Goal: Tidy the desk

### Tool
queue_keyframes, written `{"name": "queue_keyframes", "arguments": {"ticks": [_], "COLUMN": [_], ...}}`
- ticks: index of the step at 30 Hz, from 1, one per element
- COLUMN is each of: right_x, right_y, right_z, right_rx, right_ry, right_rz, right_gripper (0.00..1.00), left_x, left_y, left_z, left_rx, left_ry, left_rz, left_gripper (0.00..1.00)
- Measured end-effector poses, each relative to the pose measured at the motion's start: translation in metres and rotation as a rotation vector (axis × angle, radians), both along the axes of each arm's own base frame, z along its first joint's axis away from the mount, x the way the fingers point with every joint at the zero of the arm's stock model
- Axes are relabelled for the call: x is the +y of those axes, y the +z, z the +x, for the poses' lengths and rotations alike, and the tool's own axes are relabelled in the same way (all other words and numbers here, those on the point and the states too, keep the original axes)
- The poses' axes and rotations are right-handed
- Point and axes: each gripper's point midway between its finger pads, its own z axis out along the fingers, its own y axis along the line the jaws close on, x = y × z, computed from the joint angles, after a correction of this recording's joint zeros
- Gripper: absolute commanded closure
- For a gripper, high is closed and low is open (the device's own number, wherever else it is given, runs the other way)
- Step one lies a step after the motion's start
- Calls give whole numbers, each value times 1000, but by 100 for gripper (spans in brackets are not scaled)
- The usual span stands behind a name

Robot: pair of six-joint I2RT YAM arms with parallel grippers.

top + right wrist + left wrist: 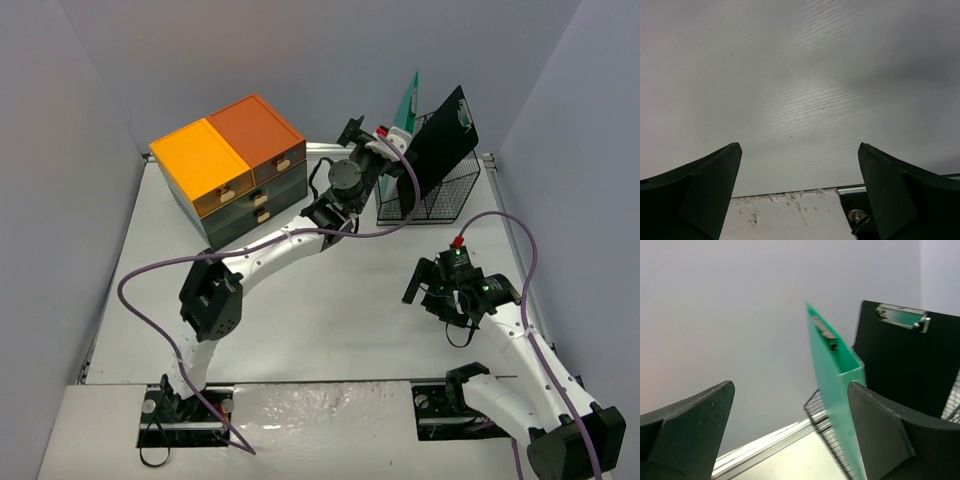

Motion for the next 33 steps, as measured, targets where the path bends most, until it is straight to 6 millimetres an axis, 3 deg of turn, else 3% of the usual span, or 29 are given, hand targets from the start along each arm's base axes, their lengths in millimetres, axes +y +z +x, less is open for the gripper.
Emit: {"name": "queue_keyframes", "arguments": {"ticks": [4, 7, 15, 17, 19, 23, 27, 29, 33], "right_x": [-4, -7, -2, 1, 4, 12, 22, 26, 28], "right_y": [6, 14, 48, 49, 47, 48, 44, 40, 39], "right_z": [4, 9, 40, 48, 56, 69, 81, 86, 93], "right_rx": [-43, -93, -250, -266, -271, -300, -309, -305, -319], "right_ry": [-17, -32, -33, -26, -17, -4, 19, 28, 34], "right_rz": [-10, -17, 4, 6, 5, 15, 16, 10, 2], "right_gripper": [0, 0, 0, 0, 0, 0, 0, 0, 0], "left_x": [33, 56, 106, 129, 165, 229, 281, 301, 323], "left_y": [2, -17, -96, -118, -136, -151, -158, -161, -165], "left_z": [-27, -50, -142, -166, -186, -209, -226, -233, -242], "left_rx": [52, 148, 490, 577, 648, 718, 735, 734, 733], "left_ry": [57, 104, 173, 214, 290, 446, 575, 620, 668], "left_rz": [28, 82, 185, 180, 181, 132, 74, 44, 10], "left_gripper": [3, 3, 3, 3, 3, 3, 3, 3, 3]}}
